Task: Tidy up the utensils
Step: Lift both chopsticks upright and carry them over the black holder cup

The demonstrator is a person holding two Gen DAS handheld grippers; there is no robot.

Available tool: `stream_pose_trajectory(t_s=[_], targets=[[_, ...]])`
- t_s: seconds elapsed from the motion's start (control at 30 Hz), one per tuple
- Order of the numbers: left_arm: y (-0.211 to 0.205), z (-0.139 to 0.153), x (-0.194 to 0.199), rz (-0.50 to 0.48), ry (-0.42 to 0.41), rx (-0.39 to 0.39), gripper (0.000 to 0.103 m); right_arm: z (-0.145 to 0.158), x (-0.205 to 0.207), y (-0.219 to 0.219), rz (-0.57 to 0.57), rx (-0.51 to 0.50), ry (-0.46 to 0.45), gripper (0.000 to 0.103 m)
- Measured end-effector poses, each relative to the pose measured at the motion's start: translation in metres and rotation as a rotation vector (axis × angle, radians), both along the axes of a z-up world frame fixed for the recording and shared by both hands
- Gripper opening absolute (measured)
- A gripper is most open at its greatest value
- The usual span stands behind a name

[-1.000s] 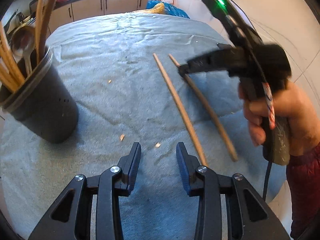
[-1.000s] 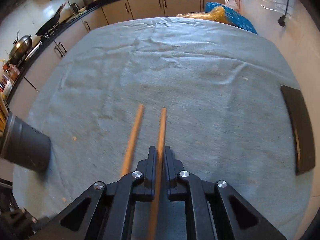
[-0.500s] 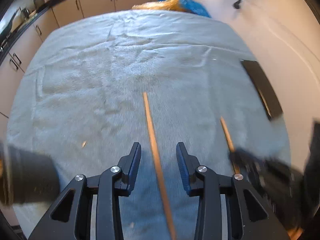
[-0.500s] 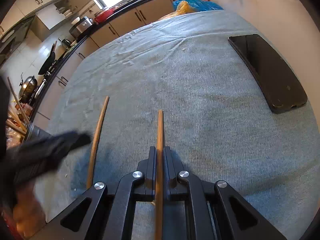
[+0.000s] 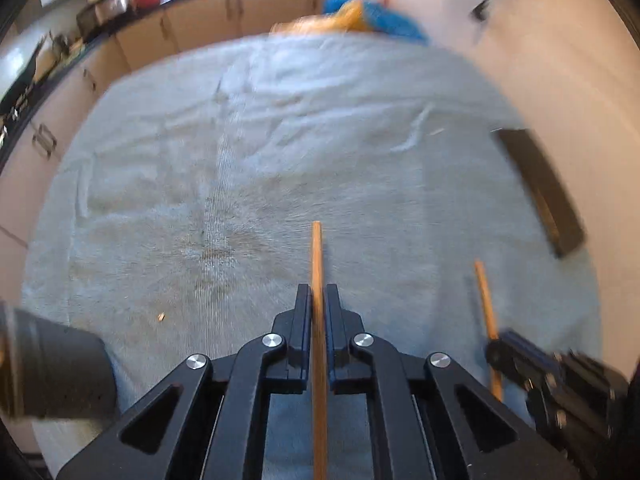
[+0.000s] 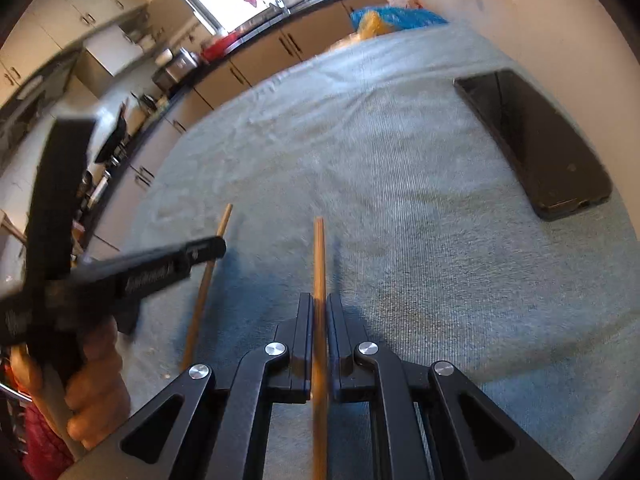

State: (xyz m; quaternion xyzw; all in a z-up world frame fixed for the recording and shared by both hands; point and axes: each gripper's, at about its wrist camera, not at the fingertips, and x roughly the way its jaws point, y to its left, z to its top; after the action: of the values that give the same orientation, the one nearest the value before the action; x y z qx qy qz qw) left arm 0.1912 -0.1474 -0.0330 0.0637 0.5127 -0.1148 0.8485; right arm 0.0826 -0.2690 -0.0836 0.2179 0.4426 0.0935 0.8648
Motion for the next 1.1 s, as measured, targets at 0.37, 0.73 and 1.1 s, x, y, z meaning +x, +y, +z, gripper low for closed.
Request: stream_pose_trajectory(t_s=[0.37, 0.73, 1.1], targets=[[0.022, 0.085, -0.120, -0.104, -0.373, -0.081, 0.006, 0.066, -0.094, 0.020, -0.051, -0.023, -0.424, 0.007], [0.063, 0.114, -0.166, -0.066, -0.489, -0.113, 0.006, 0.090, -0.153, 0.045, -0.086, -0.099, -0.603, 0.007], [0.120, 0.157, -0.163, 0.017, -0.503, -0.177, 0.006, 0.135, -0.145, 0.062, -0.059, -0.106, -0.706, 0.007]])
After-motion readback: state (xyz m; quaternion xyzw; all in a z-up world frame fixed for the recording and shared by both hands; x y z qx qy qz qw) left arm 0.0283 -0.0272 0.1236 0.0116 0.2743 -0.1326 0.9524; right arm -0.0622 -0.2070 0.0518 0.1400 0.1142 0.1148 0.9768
